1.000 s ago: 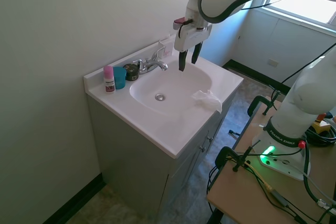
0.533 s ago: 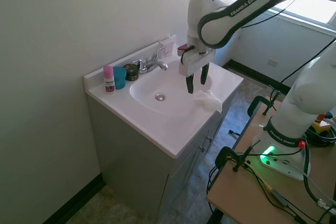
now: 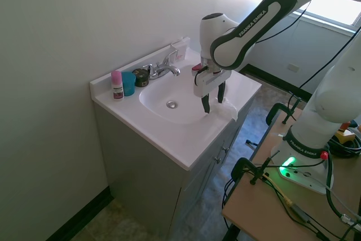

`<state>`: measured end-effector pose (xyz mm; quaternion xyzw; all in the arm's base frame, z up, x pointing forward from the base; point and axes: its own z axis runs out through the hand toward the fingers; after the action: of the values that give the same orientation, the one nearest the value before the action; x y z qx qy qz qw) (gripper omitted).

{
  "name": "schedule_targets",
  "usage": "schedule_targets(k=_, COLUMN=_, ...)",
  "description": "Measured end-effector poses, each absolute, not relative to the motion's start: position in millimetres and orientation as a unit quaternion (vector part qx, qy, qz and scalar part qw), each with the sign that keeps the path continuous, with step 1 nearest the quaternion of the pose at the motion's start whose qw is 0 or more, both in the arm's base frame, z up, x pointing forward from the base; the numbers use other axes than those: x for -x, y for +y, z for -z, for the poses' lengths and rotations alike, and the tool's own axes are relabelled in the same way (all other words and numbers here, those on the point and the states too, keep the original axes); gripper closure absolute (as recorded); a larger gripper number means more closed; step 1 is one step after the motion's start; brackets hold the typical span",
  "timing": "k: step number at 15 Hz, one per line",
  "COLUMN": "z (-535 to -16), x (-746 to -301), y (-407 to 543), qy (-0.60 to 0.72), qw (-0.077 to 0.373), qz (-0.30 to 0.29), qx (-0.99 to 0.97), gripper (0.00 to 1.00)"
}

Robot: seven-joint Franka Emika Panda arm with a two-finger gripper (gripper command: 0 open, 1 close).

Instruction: Throw the tissue in the trash bin

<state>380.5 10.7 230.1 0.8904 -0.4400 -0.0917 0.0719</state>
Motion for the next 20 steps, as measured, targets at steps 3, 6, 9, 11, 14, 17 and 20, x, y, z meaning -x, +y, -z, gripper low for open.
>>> schedule_targets(k=3, z=-229, x=-381, y=5, qy=-0.433, qw=0.068, qz=0.091, qx=-0.894, gripper=1.00)
schedule_targets(k=6, z=-227, x=-381, y=1, qy=-0.427, qw=0.064, qz=0.096, qx=-0.897, gripper=1.00)
schedule_targets(k=9, z=-226, x=-381, y=-1, qy=-0.423, qw=0.057, qz=0.099, qx=-0.899, gripper=1.00)
schedule_targets(k=11, z=-226, x=-381, y=-3, qy=-0.422, qw=0.055, qz=0.098, qx=-0.900, gripper=1.00)
schedule_targets(k=14, z=-225, x=-382, y=-5, qy=-0.418, qw=0.052, qz=0.096, qx=-0.902, gripper=1.00)
schedule_targets(k=17, z=-225, x=-382, y=-6, qy=-0.415, qw=0.051, qz=0.096, qx=-0.903, gripper=1.00)
schedule_targets(k=20, z=-228, x=-383, y=-7, qy=-0.414, qw=0.048, qz=0.094, qx=-0.904, gripper=1.00)
